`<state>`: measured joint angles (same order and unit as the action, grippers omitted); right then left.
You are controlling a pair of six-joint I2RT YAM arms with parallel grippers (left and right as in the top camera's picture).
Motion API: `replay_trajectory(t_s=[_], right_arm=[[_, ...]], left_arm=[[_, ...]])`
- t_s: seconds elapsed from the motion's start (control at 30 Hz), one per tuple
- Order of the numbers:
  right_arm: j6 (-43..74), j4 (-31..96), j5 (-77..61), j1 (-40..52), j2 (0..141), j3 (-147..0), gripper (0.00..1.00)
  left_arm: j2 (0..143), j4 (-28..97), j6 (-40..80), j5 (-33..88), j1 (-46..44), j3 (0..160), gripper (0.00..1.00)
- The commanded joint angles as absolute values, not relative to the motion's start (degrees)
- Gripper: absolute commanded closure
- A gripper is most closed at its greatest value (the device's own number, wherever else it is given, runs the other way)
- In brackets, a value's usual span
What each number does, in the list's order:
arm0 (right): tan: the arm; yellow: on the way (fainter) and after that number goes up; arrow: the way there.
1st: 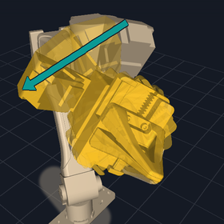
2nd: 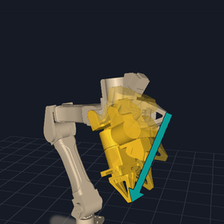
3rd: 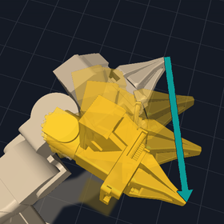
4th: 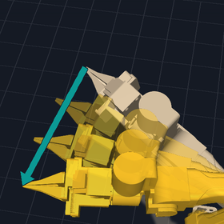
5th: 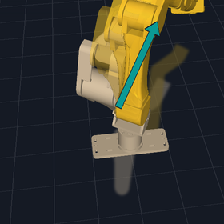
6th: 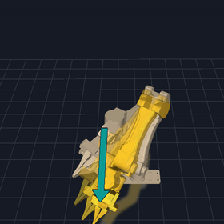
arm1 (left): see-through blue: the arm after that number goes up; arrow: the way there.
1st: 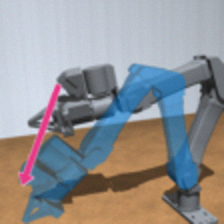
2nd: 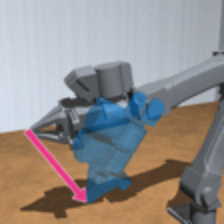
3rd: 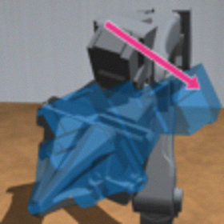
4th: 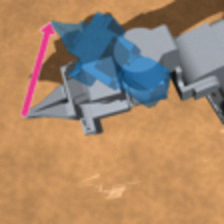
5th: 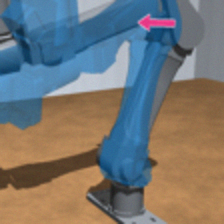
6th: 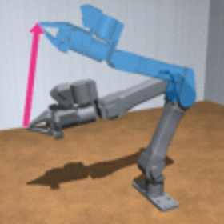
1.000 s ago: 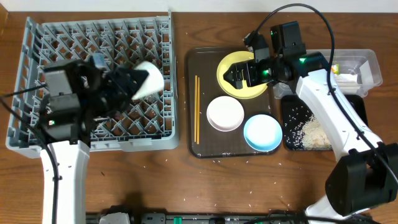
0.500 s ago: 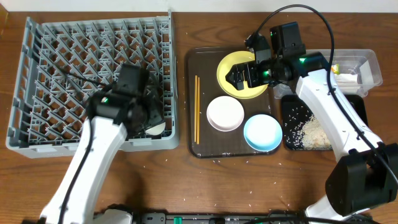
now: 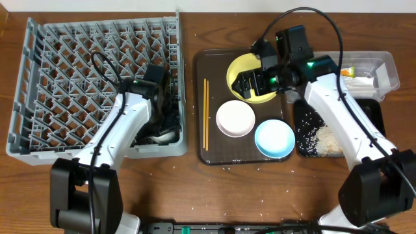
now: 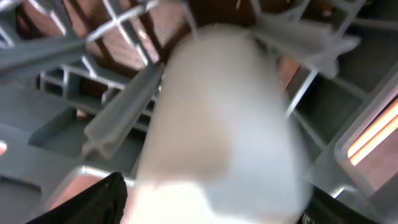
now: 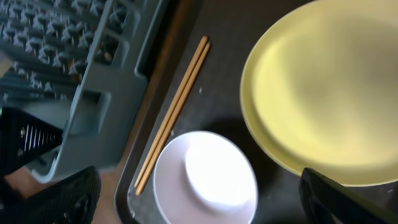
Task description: Sort waste into correct bins and load items into the dishwasher
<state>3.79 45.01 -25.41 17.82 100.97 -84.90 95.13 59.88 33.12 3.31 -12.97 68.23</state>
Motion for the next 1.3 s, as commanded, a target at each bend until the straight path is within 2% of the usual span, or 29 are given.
replay_trajectory(t_s=[0.0,0.13,0.2,0.23,0.3,0.4,0.63,1.0,1.07,1.27], right_arm=[[5.0,46.9,-21.2,21.4,100.4,-85.0,0.02],[10.7,50.1,-9.9,24.1,100.4,-85.0,0.09],[13.3,52.1,-7.6,24.5,100.4,-85.0,0.18],[14.5,52.7,-7.5,24.6,100.4,-84.6,0.28],[16.1,53.0,-7.5,24.6,100.4,-83.7,0.39],[18.3,50.9,-7.2,24.6,100.4,-79.2,0.47],[20.8,45.5,-7.3,24.6,100.4,-71.3,0.54],[21.3,43.2,-7.3,24.3,100.4,-69.7,0.62],[22.3,43.1,-8.3,23.0,100.1,-71.0,0.65],[20.2,47.8,-12.6,16.1,93.5,-81.2,0.64]], left_arm=[[94.1,62.2,32.6,5.4,-13.1,72.0,0.2],[91.4,64.9,31.3,6.3,-13.1,76.5,0.2],[88.6,65.8,30.8,6.7,-13.1,78.4,0.2],[86.3,65.7,30.6,7.3,-13.1,78.9,0.21],[83.8,65.6,30.7,7.3,-13.1,79.0,0.21],[79.4,65.7,30.6,7.3,-13.1,78.9,0.21],[78.4,65.3,30.8,7.3,-14.3,78.9,0.21],[80.6,61.3,32.7,7.0,-19.1,78.6,0.21],[82.0,59.0,33.3,7.1,-20.8,78.2,0.21],[89.1,50.6,35.1,7.1,-27.4,78.1,0.21]])
